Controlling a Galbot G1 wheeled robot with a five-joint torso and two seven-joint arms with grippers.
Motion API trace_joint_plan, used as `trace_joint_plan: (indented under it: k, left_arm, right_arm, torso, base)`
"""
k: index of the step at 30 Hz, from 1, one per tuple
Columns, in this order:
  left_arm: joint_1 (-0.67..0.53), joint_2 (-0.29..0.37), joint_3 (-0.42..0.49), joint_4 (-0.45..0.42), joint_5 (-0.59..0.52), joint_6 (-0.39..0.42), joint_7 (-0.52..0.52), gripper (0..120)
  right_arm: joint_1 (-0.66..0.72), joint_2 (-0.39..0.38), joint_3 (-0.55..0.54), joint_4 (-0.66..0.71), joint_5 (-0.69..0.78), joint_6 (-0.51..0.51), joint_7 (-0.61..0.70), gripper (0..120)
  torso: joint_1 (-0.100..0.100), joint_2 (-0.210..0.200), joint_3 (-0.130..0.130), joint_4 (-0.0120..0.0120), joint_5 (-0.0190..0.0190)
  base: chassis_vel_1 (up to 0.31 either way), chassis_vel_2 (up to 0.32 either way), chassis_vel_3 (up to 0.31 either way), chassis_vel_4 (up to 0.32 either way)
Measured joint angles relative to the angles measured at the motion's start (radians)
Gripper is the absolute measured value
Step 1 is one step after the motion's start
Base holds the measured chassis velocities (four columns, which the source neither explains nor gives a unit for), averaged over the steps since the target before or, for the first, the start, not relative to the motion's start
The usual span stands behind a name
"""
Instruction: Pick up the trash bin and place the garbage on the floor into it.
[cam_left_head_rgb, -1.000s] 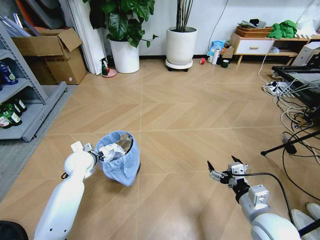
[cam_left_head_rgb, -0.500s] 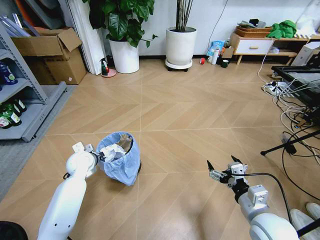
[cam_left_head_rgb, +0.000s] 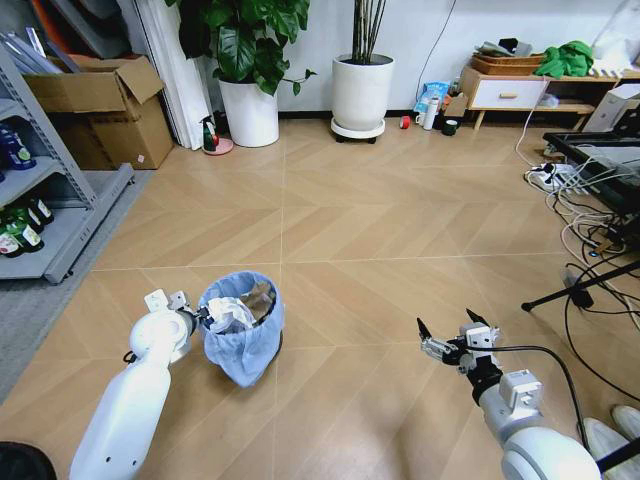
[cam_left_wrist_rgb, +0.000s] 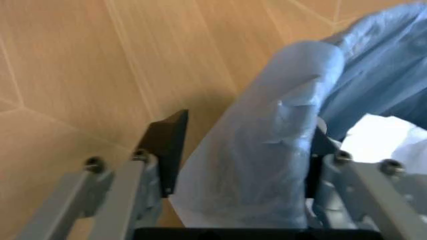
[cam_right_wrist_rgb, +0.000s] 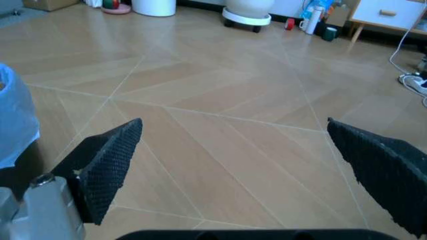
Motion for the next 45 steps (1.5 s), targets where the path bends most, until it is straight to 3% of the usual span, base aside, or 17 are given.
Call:
trace_joint_plan:
  k: [4, 12, 17, 18, 21, 22, 24, 26, 29, 32, 35, 38, 40, 45]
  left_arm:
    - [0.031, 0.023, 0.000, -0.053, 0.007, -0.010, 0.012, 72]
    - [0.054, 0.043, 0.000, -0.122, 0.018, -0.041, 0.016, 94]
    - [0.075, 0.057, 0.002, -0.201, 0.108, -0.123, 0.062, 109]
    - [0.075, 0.057, 0.002, -0.201, 0.108, -0.123, 0.062, 109]
    - [0.112, 0.061, 0.000, -0.249, 0.271, -0.264, 0.142, 113]
    - [0.112, 0.061, 0.000, -0.249, 0.271, -0.264, 0.142, 113]
    - [0.143, 0.062, -0.004, -0.284, 0.359, -0.382, 0.170, 114]
    - [0.160, 0.065, -0.009, -0.299, 0.389, -0.411, 0.188, 115]
    - [0.265, 0.071, -0.052, -0.371, 0.527, -0.492, 0.282, 113]
    - [0.336, 0.063, -0.081, -0.417, 0.554, -0.499, 0.304, 112]
    - [0.524, 0.037, -0.159, -0.539, 0.629, -0.487, 0.367, 105]
    - [0.581, 0.015, -0.190, -0.587, 0.677, -0.477, 0.391, 101]
    - [0.655, -0.030, -0.231, -0.662, 0.756, -0.472, 0.439, 100]
    - [0.722, -0.078, -0.238, -0.739, 0.784, -0.470, 0.479, 100]
  right_arm:
    - [-0.006, 0.014, -0.001, 0.006, -0.008, 0.001, 0.000, 100]
    - [-0.010, 0.028, 0.000, 0.014, -0.014, 0.001, -0.001, 100]
    - [-0.009, 0.032, 0.007, 0.023, -0.011, -0.006, -0.001, 100]
    - [-0.009, 0.032, 0.007, 0.023, -0.011, -0.006, -0.001, 100]
    - [-0.006, 0.033, 0.015, 0.027, -0.006, -0.013, -0.001, 100]
    - [-0.006, 0.033, 0.015, 0.027, -0.006, -0.013, -0.001, 100]
    - [0.000, 0.030, 0.024, 0.029, 0.004, -0.020, 0.000, 100]
    - [0.005, 0.028, 0.030, 0.030, 0.008, -0.023, 0.000, 100]
    - [0.026, 0.033, 0.065, 0.031, 0.028, -0.036, 0.008, 100]
    - [0.032, 0.048, 0.086, 0.031, 0.033, -0.038, 0.010, 100]
    - [0.035, 0.111, 0.156, 0.030, 0.025, -0.037, 0.011, 100]
    - [0.034, 0.142, 0.191, 0.028, 0.014, -0.033, 0.005, 100]
    - [0.023, 0.176, 0.236, 0.032, 0.008, -0.029, -0.016, 100]
    - [-0.014, 0.219, 0.278, 0.079, -0.001, -0.026, -0.072, 100]
  torso:
    - [0.000, 0.000, 0.000, 0.0001, 0.0002]
    - [0.000, 0.000, 0.000, 0.0001, 0.0005]
    - [0.000, 0.000, 0.000, -0.0001, 0.0006]
    - [0.000, 0.000, 0.000, -0.0001, 0.0006]
    - [0.000, 0.000, 0.000, 0.0000, 0.0005]
    - [0.000, 0.000, 0.000, 0.0000, 0.0005]
    - [0.000, 0.000, 0.000, -0.0003, 0.0005]
    - [0.000, 0.000, 0.000, -0.0001, 0.0003]
    - [0.000, 0.000, 0.000, 0.0000, 0.0003]
    - [0.000, 0.000, 0.000, 0.0001, 0.0004]
    - [0.000, 0.000, 0.000, 0.0002, 0.0004]
    - [0.000, 0.000, 0.000, 0.0004, 0.0006]
    - [0.000, 0.000, 0.000, 0.0001, 0.0006]
    - [0.000, 0.000, 0.000, -0.0001, 0.0001]
  base:
    - [0.000, 0.000, 0.000, 0.000]
    - [0.000, 0.000, 0.000, 0.000]
    - [0.000, 0.000, 0.000, 0.000]
    - [0.000, 0.000, 0.000, 0.000]
    - [0.000, 0.000, 0.000, 0.000]
    - [0.000, 0.000, 0.000, 0.000]
    - [0.000, 0.000, 0.000, 0.000]
    - [0.000, 0.000, 0.000, 0.000]
    - [0.000, 0.000, 0.000, 0.000]
    - [0.000, 0.000, 0.000, 0.000]
    - [0.000, 0.000, 0.000, 0.000]
    - [0.000, 0.000, 0.000, 0.000]
    - [0.000, 0.000, 0.000, 0.000]
    - [0.000, 0.000, 0.000, 0.000]
